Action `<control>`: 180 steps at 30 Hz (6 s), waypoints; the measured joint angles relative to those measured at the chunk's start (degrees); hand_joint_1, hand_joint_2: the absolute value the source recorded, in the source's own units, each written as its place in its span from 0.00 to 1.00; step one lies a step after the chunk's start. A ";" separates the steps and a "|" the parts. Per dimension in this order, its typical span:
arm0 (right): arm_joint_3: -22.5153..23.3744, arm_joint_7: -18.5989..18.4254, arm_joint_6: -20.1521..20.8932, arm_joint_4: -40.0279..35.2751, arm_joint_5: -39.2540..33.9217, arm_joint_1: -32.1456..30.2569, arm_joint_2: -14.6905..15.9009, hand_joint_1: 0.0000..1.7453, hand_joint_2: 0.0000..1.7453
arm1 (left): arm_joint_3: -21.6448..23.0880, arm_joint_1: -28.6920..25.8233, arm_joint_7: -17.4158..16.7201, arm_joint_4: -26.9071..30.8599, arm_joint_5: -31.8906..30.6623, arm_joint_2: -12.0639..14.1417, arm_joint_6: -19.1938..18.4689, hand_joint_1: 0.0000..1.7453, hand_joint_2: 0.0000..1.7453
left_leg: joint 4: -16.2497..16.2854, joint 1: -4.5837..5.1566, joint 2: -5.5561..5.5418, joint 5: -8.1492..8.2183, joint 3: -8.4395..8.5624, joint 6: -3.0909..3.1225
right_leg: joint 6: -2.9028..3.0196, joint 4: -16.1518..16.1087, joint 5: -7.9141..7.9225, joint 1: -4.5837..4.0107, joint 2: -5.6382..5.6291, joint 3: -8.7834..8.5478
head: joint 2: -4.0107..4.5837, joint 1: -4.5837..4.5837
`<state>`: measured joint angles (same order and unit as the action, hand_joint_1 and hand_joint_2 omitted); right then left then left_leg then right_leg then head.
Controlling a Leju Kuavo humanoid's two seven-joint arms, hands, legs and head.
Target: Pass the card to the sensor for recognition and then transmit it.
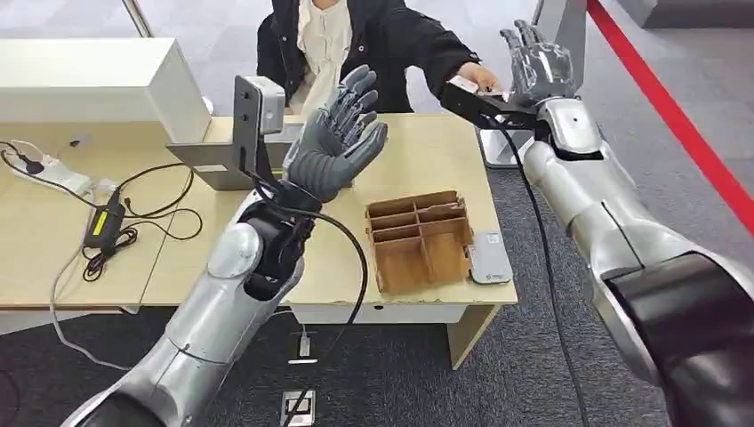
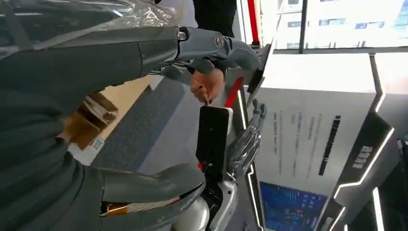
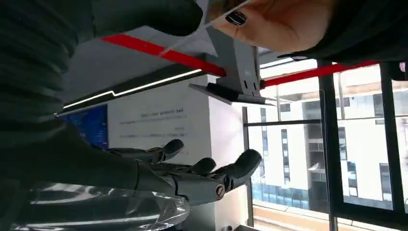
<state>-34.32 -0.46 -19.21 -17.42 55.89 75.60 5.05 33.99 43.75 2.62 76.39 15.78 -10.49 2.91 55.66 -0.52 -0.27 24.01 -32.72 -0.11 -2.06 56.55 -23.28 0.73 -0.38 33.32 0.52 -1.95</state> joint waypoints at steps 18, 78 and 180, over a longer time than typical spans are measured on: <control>0.02 2.05 -0.17 0.52 -0.33 0.01 0.83 1.00 1.00 | 0.96 0.43 0.46 -1.11 0.52 -0.39 -0.20 0.00 1.00 | 0.00 0.00 0.00 0.00 0.00 0.00 | -0.01 0.00 0.01 0.00 -0.01 0.00 | 0.00 0.00; 11.67 19.95 1.11 -8.64 -23.26 -28.40 8.77 1.00 1.00 | 0.92 -4.16 -1.46 4.90 -2.12 4.52 3.32 0.00 1.00 | -0.02 0.03 0.00 0.03 -0.02 0.03 | -0.03 -0.02 0.00 0.02 0.04 -0.04 | 0.00 0.00; 9.86 19.89 -2.29 -22.18 -17.92 -25.33 9.99 1.00 1.00 | 2.30 -2.16 -0.66 4.85 0.92 4.35 3.45 0.00 1.00 | -0.02 0.06 0.02 0.01 0.00 0.01 | -0.03 -0.01 0.01 0.04 0.00 -0.03 | 0.00 0.02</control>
<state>-24.46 19.43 -21.51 -39.60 37.97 50.27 15.04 36.28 41.59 1.97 81.24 16.70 -6.14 6.36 55.65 -0.46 -0.25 24.02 -32.72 -0.10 -2.09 56.53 -23.27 0.77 -0.38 33.29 0.52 -1.92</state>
